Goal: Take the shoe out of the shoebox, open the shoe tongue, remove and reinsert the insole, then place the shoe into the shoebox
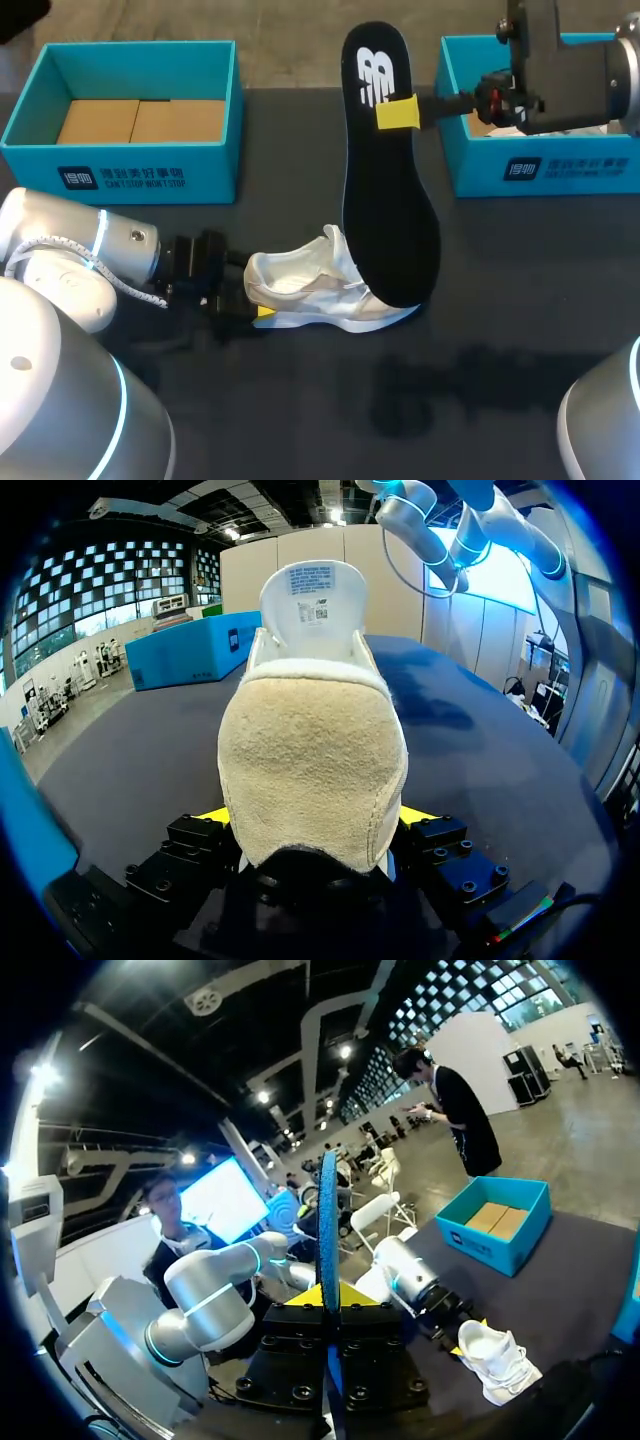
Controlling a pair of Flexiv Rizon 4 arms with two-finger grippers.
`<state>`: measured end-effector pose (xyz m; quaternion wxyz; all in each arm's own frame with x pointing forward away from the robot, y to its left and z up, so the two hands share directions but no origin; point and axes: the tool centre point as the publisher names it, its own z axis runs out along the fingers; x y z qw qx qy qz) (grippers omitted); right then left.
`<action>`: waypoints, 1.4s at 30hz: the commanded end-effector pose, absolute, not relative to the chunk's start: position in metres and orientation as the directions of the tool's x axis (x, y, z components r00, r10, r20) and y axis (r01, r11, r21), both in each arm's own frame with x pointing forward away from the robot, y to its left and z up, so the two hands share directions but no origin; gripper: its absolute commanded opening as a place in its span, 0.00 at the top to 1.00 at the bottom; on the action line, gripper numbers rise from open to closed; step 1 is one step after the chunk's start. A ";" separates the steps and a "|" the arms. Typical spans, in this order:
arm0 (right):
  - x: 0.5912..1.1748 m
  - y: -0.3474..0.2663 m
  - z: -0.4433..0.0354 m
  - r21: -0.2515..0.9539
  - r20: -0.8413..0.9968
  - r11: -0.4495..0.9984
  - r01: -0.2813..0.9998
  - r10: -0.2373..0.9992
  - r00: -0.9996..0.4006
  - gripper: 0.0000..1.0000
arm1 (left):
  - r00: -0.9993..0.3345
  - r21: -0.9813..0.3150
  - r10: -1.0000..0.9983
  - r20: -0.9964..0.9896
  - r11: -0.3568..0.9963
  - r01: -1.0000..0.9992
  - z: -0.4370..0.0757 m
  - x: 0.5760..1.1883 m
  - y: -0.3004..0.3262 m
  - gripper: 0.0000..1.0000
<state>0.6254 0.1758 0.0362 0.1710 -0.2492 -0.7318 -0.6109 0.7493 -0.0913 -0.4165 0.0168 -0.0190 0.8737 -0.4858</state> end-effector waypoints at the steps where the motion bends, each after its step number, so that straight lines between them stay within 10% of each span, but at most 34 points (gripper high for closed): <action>1: 0.626 0.178 0.036 0.807 0.556 0.131 0.576 0.157 -0.816 1.00 | -0.999 -0.848 -0.048 -0.011 0.530 -0.017 -0.418 0.750 -0.092 1.00; 9: 0.626 0.178 0.036 0.807 0.556 0.131 0.576 0.157 -0.816 1.00 | -0.999 -0.848 -0.048 -0.011 0.530 -0.017 -0.418 0.750 -0.092 1.00; 12: 0.626 0.178 0.036 0.807 0.556 0.131 0.576 0.157 -0.816 1.00 | -0.999 -0.848 -0.048 -0.011 0.530 -0.017 -0.418 0.750 -0.092 0.50; 14: 0.626 0.178 0.036 0.807 0.556 0.131 0.576 0.157 -0.816 1.00 | -1.000 -0.853 -0.030 -0.009 0.522 -0.008 -0.413 0.752 -0.090 0.00; 42: 0.626 0.178 0.036 0.807 0.556 0.131 0.576 0.157 -0.816 1.00 | -0.989 -0.565 0.039 0.140 0.824 -0.048 -0.359 0.754 -0.051 0.00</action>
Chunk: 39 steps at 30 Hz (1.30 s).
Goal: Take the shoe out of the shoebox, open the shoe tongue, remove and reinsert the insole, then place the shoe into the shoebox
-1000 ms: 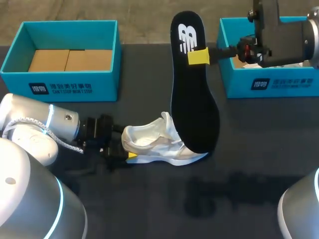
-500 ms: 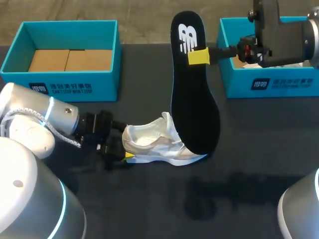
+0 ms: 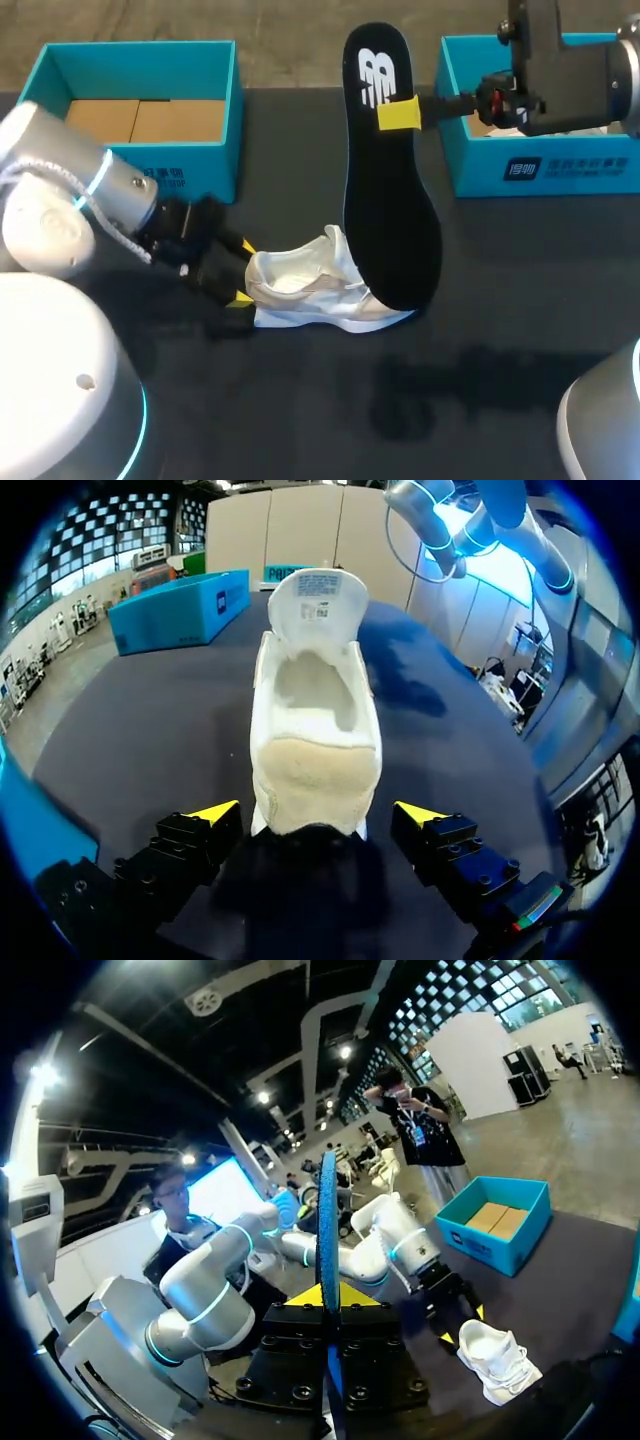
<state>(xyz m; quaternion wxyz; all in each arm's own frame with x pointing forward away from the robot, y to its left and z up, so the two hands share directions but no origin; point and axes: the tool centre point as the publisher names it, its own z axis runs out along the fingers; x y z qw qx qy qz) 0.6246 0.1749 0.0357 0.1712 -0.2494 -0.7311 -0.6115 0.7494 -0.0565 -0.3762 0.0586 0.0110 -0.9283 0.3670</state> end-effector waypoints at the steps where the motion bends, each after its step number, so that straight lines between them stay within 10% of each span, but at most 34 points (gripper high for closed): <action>1: 0.626 0.178 0.036 0.807 0.556 0.131 0.576 0.157 -0.816 1.00 | -0.988 -0.548 0.050 0.149 0.836 -0.041 -0.358 0.754 -0.051 0.00; 39: 0.626 0.178 0.036 0.807 0.556 0.131 0.576 0.157 -0.816 1.00 | -0.992 -0.054 0.059 0.113 0.997 0.053 -0.326 0.740 -0.077 0.00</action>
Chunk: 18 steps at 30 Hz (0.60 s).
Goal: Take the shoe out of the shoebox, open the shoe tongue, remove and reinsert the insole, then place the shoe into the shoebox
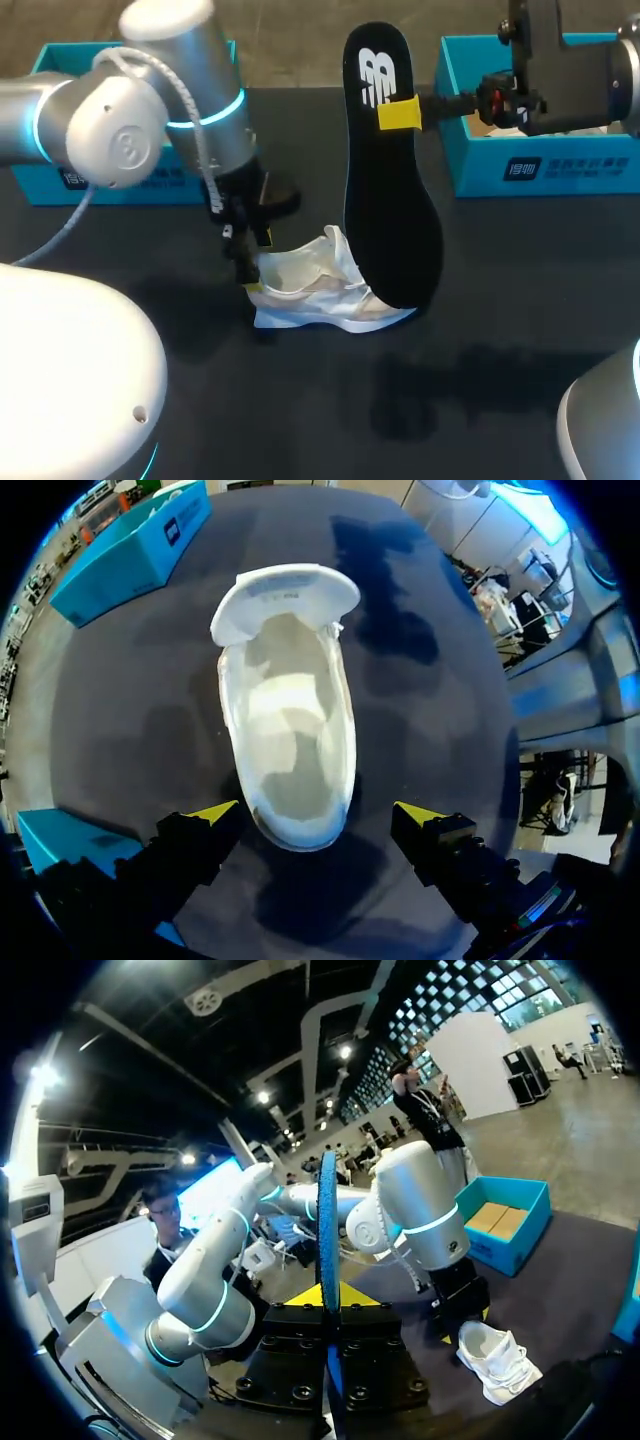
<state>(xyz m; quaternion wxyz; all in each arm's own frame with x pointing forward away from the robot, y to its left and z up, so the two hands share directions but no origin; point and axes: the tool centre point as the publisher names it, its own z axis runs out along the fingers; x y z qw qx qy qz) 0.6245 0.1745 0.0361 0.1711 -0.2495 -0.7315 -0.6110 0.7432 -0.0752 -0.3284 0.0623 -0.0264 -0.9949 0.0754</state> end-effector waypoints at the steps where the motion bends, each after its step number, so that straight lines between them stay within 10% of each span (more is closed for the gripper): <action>1: 0.626 0.178 0.036 0.807 0.556 0.131 0.576 0.157 -0.816 1.00 | -0.992 -0.058 0.058 0.110 0.997 0.052 -0.326 0.740 -0.077 0.00; 18: 0.626 0.178 0.036 0.807 0.556 0.131 0.576 0.157 -0.816 1.00 | -0.999 -0.087 0.009 0.045 0.996 0.005 -0.325 0.737 -0.064 0.00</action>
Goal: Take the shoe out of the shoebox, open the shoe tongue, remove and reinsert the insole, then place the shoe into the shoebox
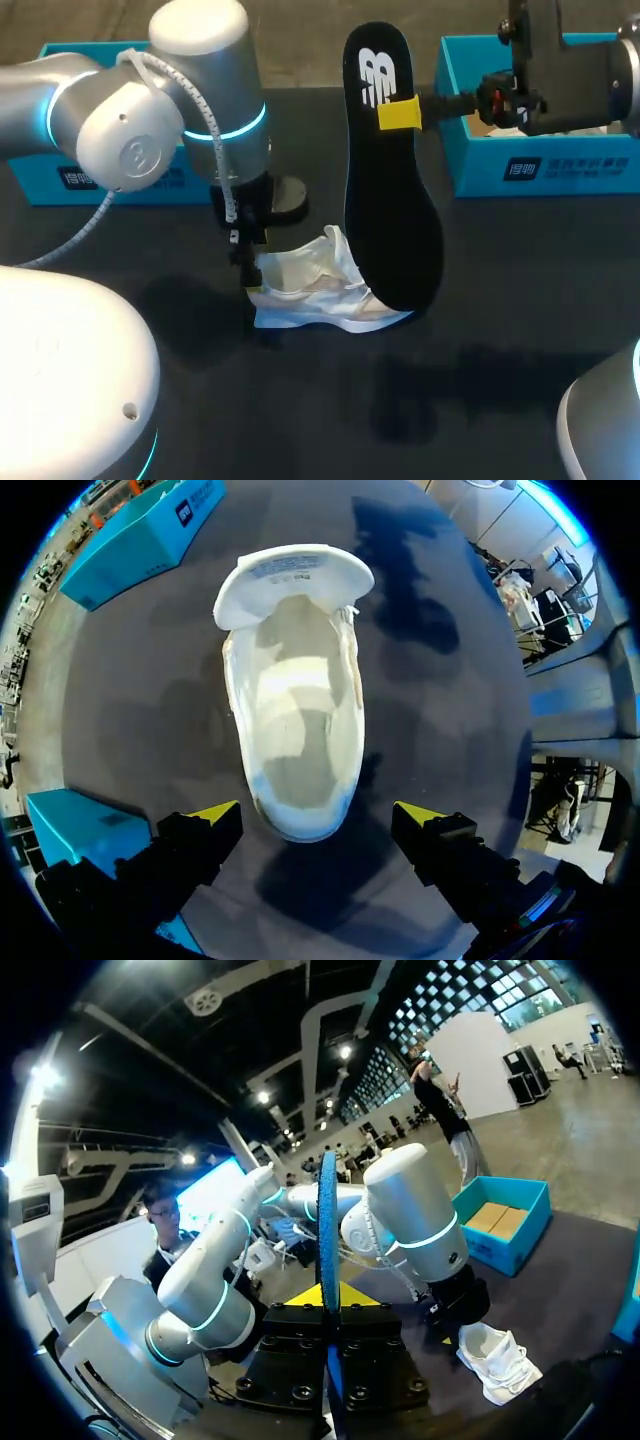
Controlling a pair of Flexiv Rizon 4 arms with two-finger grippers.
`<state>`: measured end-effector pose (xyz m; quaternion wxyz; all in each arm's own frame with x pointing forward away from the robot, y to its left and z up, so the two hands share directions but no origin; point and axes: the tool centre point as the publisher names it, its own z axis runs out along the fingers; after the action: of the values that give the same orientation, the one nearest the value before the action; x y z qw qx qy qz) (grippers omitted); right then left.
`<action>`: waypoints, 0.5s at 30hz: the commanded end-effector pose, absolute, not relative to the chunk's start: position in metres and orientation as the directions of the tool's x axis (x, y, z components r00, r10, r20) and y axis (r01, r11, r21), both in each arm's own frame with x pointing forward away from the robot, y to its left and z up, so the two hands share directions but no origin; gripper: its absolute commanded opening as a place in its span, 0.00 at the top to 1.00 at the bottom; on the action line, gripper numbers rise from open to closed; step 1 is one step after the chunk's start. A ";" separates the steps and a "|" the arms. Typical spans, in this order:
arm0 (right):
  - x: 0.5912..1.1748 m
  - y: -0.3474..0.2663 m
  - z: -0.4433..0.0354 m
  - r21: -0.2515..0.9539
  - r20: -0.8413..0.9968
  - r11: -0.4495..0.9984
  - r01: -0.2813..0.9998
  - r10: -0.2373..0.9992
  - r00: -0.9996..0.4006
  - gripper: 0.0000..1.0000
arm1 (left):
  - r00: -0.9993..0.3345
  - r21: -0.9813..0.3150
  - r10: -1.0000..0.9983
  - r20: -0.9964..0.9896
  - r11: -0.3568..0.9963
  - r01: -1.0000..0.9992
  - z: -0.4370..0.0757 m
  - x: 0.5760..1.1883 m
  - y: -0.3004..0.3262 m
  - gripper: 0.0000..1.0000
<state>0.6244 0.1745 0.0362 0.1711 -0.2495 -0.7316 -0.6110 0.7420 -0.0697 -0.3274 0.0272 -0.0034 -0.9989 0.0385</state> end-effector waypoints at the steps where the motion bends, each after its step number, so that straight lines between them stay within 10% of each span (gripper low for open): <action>1: 0.626 0.178 0.036 0.807 0.556 0.131 0.576 0.157 -0.816 1.00 | -0.999 -0.087 0.009 0.045 0.996 0.005 -0.325 0.737 -0.064 0.00; 15: 0.626 0.178 0.036 0.807 0.556 0.131 0.576 0.157 -0.816 1.00 | -0.999 -0.101 0.024 0.022 0.995 0.022 -0.315 0.742 -0.070 0.00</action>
<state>0.6244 0.1745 0.0362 0.1711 -0.2495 -0.7316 -0.6110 0.7423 -0.0681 -0.3236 0.0141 -0.0082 -0.9986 0.0501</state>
